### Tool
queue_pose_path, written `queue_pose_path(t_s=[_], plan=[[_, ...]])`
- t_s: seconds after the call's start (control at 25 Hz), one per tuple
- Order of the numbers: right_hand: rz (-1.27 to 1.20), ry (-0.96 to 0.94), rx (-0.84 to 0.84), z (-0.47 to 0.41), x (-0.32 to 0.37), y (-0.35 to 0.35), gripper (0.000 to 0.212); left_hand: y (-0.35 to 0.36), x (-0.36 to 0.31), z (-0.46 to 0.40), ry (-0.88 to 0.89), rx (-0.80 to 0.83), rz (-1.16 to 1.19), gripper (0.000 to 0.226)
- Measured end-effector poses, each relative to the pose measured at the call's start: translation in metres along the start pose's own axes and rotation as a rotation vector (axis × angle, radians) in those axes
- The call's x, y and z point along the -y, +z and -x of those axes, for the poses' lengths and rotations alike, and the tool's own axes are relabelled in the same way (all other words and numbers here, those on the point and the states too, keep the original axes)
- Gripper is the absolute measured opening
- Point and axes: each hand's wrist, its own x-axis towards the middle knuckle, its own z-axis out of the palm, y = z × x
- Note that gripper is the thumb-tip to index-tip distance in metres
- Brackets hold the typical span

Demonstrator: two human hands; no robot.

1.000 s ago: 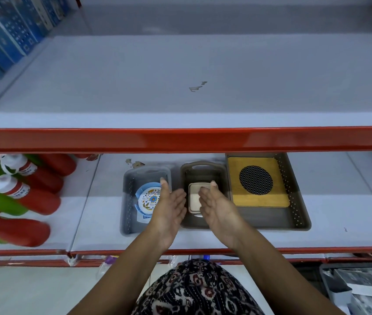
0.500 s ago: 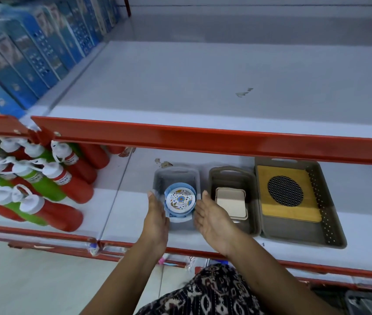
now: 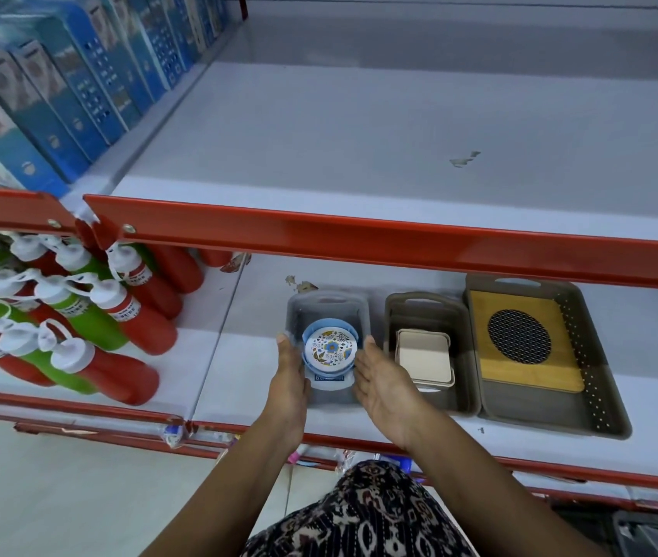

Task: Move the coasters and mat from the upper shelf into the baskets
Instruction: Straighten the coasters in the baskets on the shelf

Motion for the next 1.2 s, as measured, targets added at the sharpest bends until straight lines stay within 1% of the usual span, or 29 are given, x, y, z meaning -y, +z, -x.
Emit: queue_pose_path(t_s=[0.16, 0.28, 0.4, 0.52, 0.64, 1.04, 1.2], plan=[[0.0, -0.006, -0.009, -0.002, -0.001, 0.004, 0.055, -0.007, -0.001, -0.002, -0.009, 0.019, 0.007, 0.067], [-0.016, -0.052, -0.043, -0.006, -0.004, -0.002, 0.057, -0.007, -0.004, 0.002, 0.009, 0.014, 0.03, 0.067], [-0.129, -0.059, -0.059, -0.016, -0.002, -0.007, 0.06, -0.003, -0.01, 0.003, 0.022, -0.007, 0.099, 0.067], [-0.227, 0.004, -0.014, -0.023, 0.001, -0.005, 0.063, -0.003, -0.017, -0.004, -0.134, 0.032, 0.299, 0.075], [-0.254, 0.027, 0.011, -0.026, 0.0, -0.003, 0.065, -0.003, -0.02, -0.008, -0.242, 0.055, 0.376, 0.08], [-0.243, 0.043, -0.002, -0.035, 0.001, 0.004, 0.064, -0.003, -0.021, -0.012, -0.258, 0.062, 0.328, 0.079], [-0.212, -0.023, 0.014, -0.033, 0.0, -0.001, 0.062, -0.001, -0.02, -0.011, -0.203, 0.102, 0.255, 0.072]])
